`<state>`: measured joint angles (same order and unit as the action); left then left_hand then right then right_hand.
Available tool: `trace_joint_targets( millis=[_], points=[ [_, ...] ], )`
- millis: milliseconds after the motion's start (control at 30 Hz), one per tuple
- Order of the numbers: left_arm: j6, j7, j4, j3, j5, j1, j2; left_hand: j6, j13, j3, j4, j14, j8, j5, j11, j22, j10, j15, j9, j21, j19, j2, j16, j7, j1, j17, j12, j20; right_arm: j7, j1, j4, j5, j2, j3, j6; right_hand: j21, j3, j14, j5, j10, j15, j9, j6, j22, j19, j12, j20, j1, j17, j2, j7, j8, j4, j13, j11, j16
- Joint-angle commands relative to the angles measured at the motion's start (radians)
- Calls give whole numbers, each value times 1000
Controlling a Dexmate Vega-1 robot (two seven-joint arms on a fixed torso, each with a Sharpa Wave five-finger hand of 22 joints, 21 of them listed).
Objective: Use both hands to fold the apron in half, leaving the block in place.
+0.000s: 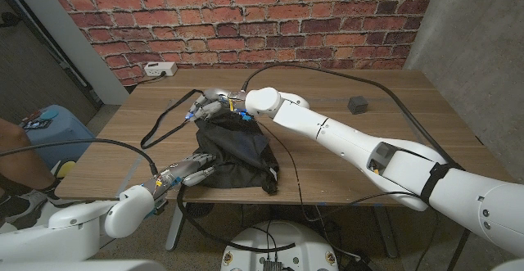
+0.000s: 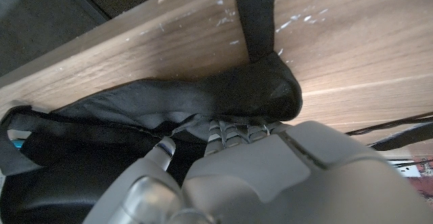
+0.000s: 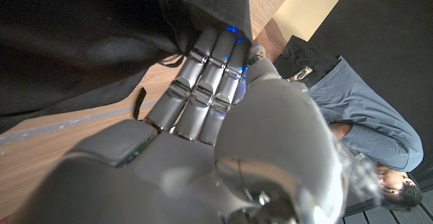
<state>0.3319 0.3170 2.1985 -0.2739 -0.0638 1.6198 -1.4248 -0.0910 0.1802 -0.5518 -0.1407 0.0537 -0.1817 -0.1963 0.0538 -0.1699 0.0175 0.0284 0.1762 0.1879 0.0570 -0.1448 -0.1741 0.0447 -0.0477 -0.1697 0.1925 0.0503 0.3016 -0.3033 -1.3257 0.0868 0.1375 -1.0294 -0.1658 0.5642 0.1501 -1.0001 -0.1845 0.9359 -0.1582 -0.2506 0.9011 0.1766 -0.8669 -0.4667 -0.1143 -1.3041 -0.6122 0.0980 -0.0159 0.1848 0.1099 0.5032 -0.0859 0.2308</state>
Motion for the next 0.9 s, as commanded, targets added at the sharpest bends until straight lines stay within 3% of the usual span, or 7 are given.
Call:
trace_joint_targets(
  millis=[33, 400, 567, 667, 900],
  points=[
    [-12, 43, 10, 6, 51, 8, -31, -9, 3, -9, -1, 4, -3, 2, 1, -3, 3, -3, 2, 4, -5, 1, -4, 0, -5, -2, 6, 6, 18, 17, 42, 3, -26, -6, 22, -2, -18, 12, 4, -34, -47, 3, -19, 1, 8, 28, -5, 52, 17, -5, 6, 0, -20, -16, 9, -13],
    [-10, 135, 57, 60, 154, 60, -128, -10, 3, -11, 0, 4, -3, 2, 0, -3, 5, -2, 2, 4, -5, 2, -4, 1, -6, -1, 7, 7, 31, 26, 61, 15, -33, 3, 31, -6, -44, 21, 3, -43, -46, 8, -34, 0, 9, 49, 5, 119, 37, -21, 16, 3, -46, -34, 22, -21],
    [0, 127, 73, 253, 163, 230, -123, -10, 3, -13, 1, 3, -3, 3, -3, -3, 6, -2, 2, 4, -6, 2, -4, 1, -7, -1, 7, 7, 35, 30, 67, 21, -32, 9, 35, -8, -49, 25, 1, -48, -45, 10, -40, -1, 9, 57, 11, 133, 41, -24, 19, 4, -50, -41, 34, -22],
    [12, 54, 87, 353, 102, 303, -51, -10, 3, -14, 2, 4, -3, 3, -2, -3, 5, -2, 2, 4, -6, 2, -4, 0, -7, -1, 7, 8, 35, 30, 68, 27, -32, 14, 36, -10, -50, 30, 0, -50, -39, 11, -43, -1, 13, 61, 12, 135, 44, -23, 22, 4, -49, -45, 33, -23],
    [27, -104, 119, 423, -43, 325, 124, -12, 3, -16, 3, 3, -3, 3, -2, -3, 5, -1, 2, 4, -5, 3, -4, -1, -8, -1, 7, 8, 32, 30, 73, 31, -32, 19, 42, -12, -52, 34, -2, -52, -35, 13, -51, -1, 15, 68, 13, 143, 46, -23, 24, 3, -50, -51, 38, -23]
  ],
)
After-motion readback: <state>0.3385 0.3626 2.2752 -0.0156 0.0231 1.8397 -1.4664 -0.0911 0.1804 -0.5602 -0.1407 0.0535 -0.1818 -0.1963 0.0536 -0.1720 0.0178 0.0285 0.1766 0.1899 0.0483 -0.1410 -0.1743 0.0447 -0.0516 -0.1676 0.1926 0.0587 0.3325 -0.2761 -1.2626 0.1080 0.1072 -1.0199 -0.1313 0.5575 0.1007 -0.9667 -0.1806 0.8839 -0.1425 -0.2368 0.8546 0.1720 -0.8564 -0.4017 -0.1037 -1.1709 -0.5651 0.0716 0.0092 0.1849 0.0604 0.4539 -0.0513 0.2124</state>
